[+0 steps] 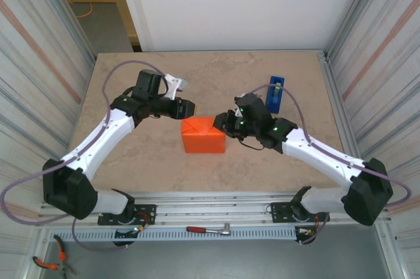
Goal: Wrap the gift box in paper
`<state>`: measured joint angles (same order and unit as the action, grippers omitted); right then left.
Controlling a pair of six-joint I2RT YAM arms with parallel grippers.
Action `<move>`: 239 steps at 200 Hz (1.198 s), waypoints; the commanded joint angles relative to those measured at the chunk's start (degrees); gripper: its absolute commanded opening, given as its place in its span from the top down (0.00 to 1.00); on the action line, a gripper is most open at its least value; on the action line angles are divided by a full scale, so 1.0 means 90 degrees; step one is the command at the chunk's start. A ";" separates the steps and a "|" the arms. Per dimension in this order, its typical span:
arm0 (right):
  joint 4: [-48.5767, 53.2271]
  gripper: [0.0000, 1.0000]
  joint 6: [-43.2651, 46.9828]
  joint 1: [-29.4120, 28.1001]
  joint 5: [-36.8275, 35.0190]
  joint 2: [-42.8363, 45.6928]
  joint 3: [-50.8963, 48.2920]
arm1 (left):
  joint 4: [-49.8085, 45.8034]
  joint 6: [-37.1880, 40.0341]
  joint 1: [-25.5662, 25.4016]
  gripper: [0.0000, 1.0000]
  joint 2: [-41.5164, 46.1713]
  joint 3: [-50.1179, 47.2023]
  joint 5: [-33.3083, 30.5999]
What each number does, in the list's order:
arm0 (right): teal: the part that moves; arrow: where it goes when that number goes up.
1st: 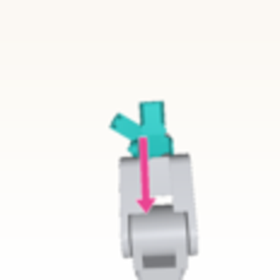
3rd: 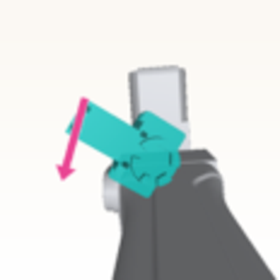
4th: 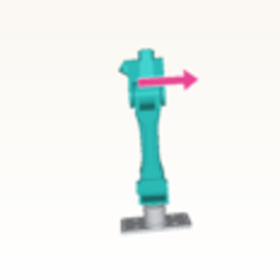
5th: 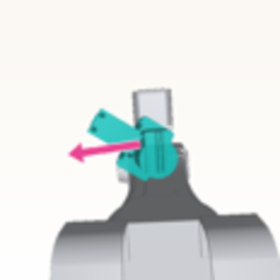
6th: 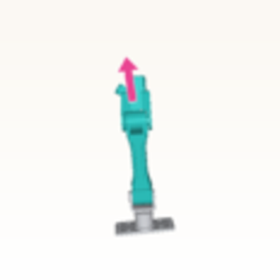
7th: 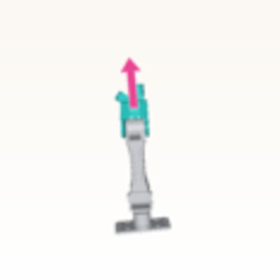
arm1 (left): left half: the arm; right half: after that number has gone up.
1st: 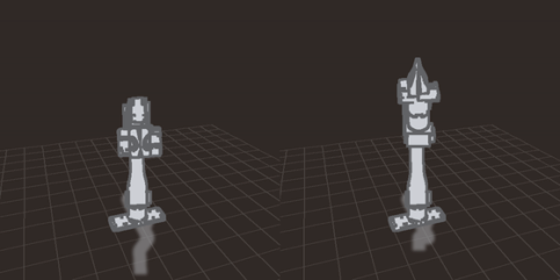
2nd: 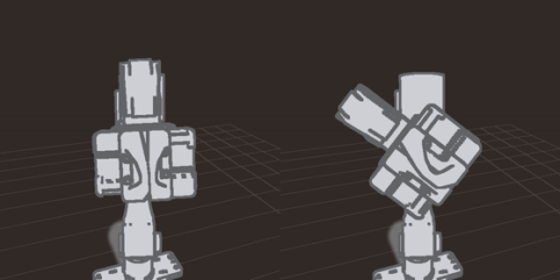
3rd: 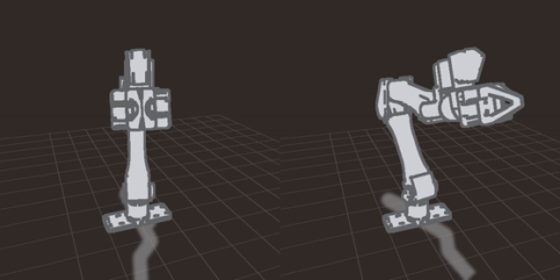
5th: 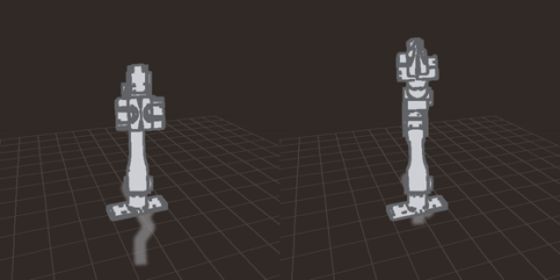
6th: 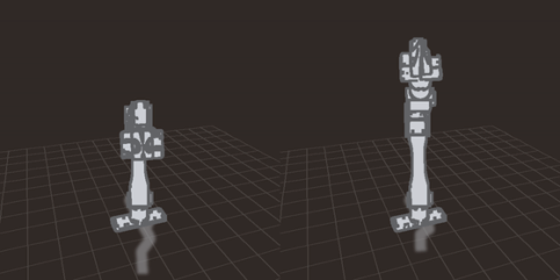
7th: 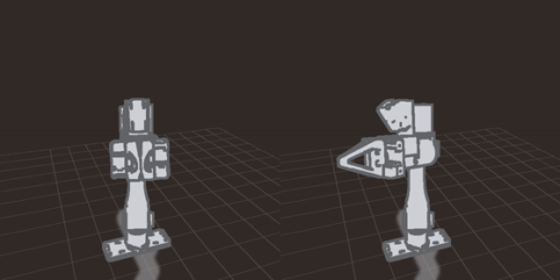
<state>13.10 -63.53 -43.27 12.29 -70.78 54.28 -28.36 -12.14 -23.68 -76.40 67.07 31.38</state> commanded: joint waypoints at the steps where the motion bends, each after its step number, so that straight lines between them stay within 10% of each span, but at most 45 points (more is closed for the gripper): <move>1: 0.0614 0.53 0.0502 0.0274 0.0030 0.0352 0.0246 | 0.0247 -0.0233 0.0190 0.47 0.0473 -0.0321 -0.0295; 49: 0.0859 0.33 0.0889 0.0927 0.0283 0.0177 0.0468 | 0.0875 -0.0762 0.0444 0.33 0.0849 -0.1307 -0.0258; 114: 0.0233 0.33 0.0841 0.0958 0.0490 -0.0795 0.0439 | 0.2145 -0.1566 0.0444 0.30 0.0742 -0.2154 0.0001; 208: -0.0342 0.79 0.0526 0.0995 0.0407 -0.1178 -0.0286 | 0.2626 -0.1632 0.0447 0.60 0.0535 -0.2659 0.0073; 239: -0.0367 0.80 0.0477 0.0989 0.0438 -0.1130 -0.0386 | 0.2586 -0.1544 0.0444 0.67 0.0481 -0.2801 0.0049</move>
<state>8.14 -58.46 -34.46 16.32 -80.49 52.86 -5.91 -27.11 -19.88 -71.55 43.07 30.96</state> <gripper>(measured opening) 0.198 0.354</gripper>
